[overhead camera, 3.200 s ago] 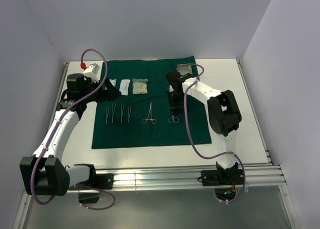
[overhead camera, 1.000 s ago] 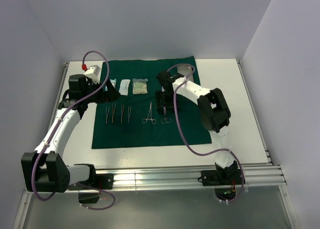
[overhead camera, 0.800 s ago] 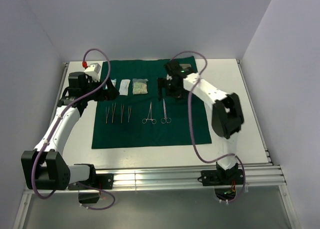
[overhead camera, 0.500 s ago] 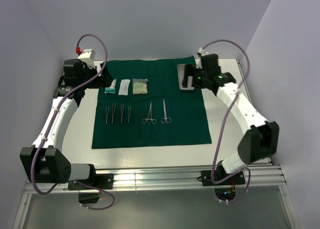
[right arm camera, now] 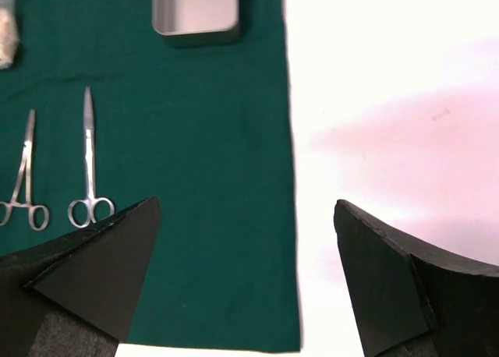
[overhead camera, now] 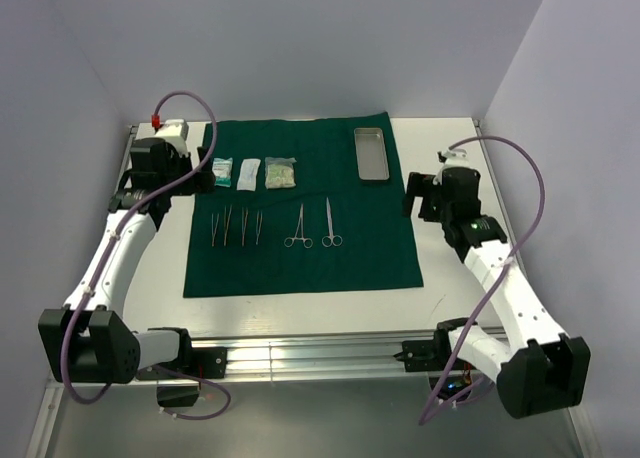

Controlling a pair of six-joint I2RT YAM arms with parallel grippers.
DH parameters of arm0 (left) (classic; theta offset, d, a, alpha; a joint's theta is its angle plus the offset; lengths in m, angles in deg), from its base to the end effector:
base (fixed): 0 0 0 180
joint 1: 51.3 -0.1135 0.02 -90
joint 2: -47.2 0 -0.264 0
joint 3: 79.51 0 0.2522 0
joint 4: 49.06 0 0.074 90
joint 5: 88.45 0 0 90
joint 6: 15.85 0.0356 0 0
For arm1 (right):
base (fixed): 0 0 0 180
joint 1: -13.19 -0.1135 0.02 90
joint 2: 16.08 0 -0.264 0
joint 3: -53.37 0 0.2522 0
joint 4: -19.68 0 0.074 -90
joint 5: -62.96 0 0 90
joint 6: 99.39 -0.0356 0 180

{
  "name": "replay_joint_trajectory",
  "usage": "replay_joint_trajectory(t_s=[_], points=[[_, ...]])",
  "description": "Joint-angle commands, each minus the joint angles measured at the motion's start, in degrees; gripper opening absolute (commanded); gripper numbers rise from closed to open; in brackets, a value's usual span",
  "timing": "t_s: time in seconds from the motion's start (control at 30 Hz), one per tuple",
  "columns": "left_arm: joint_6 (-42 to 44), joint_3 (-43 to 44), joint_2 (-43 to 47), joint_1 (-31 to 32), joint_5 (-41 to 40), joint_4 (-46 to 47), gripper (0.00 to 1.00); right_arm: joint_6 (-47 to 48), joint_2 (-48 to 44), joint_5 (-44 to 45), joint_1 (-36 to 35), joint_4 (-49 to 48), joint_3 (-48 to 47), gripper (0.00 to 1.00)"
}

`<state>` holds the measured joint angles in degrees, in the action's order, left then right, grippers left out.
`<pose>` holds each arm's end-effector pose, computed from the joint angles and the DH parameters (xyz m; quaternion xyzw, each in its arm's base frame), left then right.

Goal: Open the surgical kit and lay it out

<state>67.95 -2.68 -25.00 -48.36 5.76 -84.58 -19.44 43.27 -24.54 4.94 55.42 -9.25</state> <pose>0.2841 -0.0172 0.3290 -0.0066 0.8695 -0.0711 0.4888 0.2275 0.0314 0.2962 0.0243 0.8761 0.0576 0.4780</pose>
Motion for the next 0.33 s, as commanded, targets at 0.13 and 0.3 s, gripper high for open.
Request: replay_joint_trajectory(t_s=[0.13,0.3], points=[[2.68,-2.77,4.53,-0.22,-5.44,1.72,0.99,-0.68,-4.94,3.39,3.50,-5.45,1.93,1.00],[2.07,-2.08,5.67,-0.13,-4.91,2.34,0.99,-1.21,-5.56,3.91,4.21,-5.45,2.02,1.00]])
